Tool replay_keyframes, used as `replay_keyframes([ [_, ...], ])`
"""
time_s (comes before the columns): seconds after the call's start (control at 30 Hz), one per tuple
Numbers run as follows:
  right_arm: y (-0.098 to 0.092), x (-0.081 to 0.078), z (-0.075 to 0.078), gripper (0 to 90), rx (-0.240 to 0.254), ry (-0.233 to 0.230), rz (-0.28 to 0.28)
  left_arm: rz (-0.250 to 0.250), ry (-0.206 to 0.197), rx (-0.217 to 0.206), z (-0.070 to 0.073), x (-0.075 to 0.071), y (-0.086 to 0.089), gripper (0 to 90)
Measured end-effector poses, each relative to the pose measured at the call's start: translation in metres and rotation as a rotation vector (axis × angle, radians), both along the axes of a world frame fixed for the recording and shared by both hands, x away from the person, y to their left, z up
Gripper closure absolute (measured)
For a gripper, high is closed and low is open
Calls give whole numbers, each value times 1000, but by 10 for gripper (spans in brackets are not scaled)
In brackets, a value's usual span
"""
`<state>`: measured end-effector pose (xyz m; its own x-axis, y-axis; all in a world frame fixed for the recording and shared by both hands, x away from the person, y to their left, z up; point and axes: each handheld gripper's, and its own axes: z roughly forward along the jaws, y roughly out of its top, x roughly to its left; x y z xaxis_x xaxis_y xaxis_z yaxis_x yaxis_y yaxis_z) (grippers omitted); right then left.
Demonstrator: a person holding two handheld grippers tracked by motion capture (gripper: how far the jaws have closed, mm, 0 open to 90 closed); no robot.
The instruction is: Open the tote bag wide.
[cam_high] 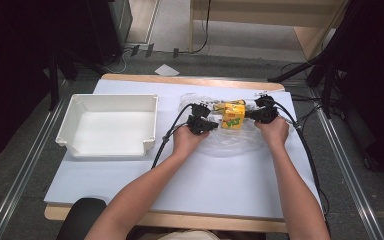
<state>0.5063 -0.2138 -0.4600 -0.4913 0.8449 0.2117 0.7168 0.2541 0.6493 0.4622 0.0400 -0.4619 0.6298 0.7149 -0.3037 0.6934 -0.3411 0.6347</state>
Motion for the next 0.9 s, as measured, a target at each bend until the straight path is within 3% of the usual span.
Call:
replay_keyframes([
  [0.37, 8, 18, -8, 900, 22, 13, -53, -55, 5, -2, -11, -23, -1, 899],
  [0.63, 14, 29, -14, 900, 25, -17, -59, -114, 2, -8, -12, -44, 1, 900],
  [0.9, 21, 35, -16, 898, 4, -14, -69, -174, 2, -19, -13, -68, 0, 900],
])
